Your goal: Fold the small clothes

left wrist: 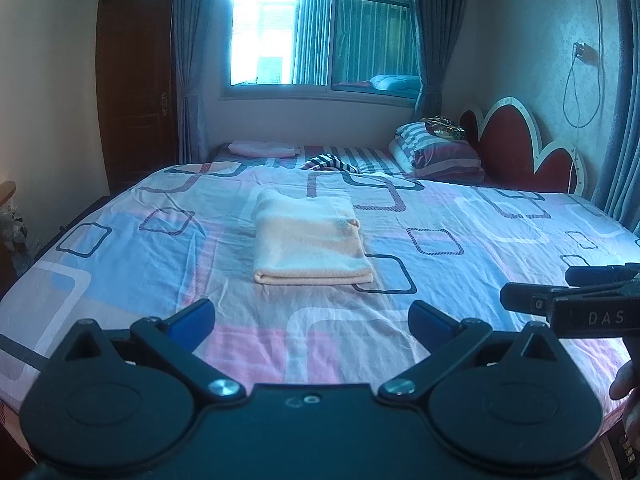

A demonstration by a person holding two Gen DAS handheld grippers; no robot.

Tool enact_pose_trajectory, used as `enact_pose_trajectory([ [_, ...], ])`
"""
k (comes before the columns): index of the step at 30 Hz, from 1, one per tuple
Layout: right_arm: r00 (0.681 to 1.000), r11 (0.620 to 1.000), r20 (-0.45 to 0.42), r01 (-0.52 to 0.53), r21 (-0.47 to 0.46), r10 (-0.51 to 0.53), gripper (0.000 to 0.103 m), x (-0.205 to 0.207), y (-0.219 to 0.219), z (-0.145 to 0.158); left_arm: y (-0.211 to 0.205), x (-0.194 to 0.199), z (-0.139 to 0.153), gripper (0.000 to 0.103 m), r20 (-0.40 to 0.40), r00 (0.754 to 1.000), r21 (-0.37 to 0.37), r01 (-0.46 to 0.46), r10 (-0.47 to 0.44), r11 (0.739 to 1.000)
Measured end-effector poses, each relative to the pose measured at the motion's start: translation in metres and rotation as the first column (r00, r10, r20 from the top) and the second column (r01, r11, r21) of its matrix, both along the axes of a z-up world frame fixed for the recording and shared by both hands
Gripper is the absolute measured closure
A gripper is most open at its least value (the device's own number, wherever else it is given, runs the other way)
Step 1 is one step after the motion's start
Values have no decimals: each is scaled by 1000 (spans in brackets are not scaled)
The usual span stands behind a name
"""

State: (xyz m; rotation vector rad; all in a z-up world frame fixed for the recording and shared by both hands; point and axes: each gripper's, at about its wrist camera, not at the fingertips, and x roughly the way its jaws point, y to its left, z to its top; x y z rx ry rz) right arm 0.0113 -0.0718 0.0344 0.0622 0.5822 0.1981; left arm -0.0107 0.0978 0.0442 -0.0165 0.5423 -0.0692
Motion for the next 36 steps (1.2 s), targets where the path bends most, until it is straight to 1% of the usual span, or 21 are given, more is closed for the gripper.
enact_pose_trajectory([
  [15,1000,1000,7,-7,5,7,0,-1,-5,3,0,3,1,1,7,1000,5,13,-13,1000],
  [36,1000,1000,4,-8,4,8,0,2,-4,0,2,5,3,1,18,1000,4,20,-20,1000],
])
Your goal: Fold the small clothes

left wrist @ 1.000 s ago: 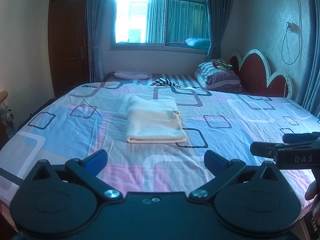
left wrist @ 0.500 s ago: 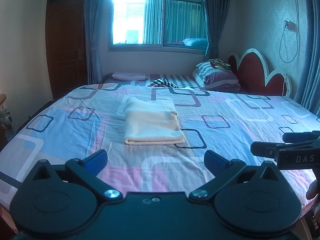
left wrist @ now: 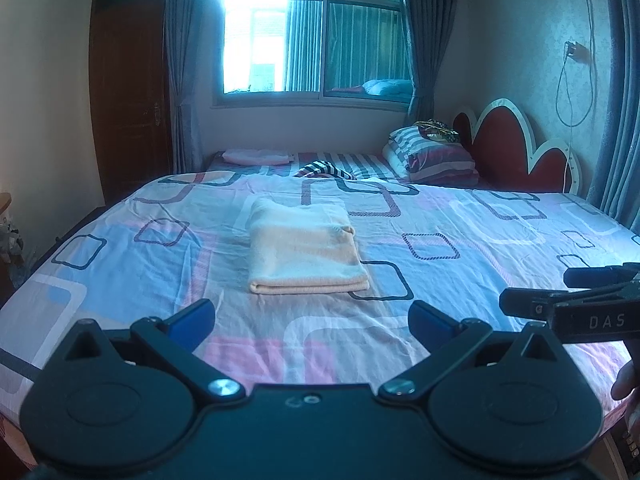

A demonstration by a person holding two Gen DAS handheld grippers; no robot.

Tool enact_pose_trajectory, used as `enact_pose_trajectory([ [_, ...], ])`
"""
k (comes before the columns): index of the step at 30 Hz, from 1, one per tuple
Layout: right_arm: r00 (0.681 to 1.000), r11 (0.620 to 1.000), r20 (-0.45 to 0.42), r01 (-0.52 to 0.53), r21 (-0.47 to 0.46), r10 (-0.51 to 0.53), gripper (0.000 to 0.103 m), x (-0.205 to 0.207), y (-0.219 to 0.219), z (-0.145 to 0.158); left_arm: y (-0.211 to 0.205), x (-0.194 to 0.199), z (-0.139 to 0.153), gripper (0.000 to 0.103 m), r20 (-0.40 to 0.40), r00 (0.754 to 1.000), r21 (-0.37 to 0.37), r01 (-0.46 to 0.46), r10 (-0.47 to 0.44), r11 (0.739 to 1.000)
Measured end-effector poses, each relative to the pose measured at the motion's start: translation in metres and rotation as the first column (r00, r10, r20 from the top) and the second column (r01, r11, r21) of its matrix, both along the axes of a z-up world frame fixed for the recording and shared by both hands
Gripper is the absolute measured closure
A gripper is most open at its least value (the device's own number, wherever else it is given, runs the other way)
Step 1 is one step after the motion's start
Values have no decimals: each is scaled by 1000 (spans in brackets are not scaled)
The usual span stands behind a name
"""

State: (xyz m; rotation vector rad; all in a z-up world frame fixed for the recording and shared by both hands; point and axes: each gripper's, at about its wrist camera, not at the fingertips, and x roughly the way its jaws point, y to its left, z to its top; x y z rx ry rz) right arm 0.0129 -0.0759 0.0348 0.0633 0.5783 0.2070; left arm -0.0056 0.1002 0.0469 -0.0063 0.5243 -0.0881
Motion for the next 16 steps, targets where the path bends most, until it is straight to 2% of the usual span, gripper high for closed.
enact_pose_trajectory([
  [16,1000,1000,7,-23,-5,23,0,-2,2,0,3,0,0,1,-5,1000,6,3,-3,1000],
])
